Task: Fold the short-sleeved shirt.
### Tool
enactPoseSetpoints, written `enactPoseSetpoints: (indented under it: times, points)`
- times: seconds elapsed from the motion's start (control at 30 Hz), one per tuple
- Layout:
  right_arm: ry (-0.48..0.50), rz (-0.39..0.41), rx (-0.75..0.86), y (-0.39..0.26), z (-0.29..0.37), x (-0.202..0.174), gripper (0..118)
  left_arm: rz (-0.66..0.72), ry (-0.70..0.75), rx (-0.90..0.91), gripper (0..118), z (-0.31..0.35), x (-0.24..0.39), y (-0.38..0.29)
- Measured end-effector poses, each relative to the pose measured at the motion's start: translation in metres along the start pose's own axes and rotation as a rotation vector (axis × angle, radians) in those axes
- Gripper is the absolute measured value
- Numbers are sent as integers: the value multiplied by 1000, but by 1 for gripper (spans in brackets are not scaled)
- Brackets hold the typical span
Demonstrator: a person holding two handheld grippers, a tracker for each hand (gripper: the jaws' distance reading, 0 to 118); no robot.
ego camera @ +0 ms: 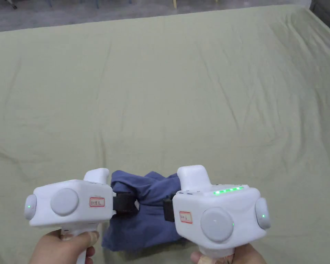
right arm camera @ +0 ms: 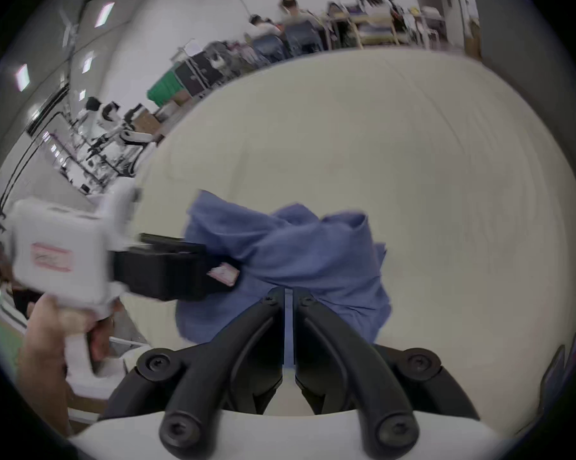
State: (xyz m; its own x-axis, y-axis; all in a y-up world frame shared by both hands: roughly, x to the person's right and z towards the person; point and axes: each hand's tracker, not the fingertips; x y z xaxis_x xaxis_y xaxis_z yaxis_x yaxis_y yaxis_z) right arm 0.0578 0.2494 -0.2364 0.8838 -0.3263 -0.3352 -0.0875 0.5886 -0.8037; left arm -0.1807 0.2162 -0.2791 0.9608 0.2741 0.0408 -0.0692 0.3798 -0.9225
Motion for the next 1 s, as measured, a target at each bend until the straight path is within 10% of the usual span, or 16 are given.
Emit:
enactPoseSetpoints:
  times: [0.43,0.83,0.93,1.0]
  points:
    - [108,44,-13,23,18,-212,11,49,437,-123,48,66,-241,23]
    - [147,78,-21,23,18,-241,11,9,545,-181,48,55,-257,20]
    - [148,66,-18,22,24,-231,12,30,665,-139,105,69,-241,15]
    - [166,26,-17,27,30,-221,12,50,645,37,108,98,-217,14]
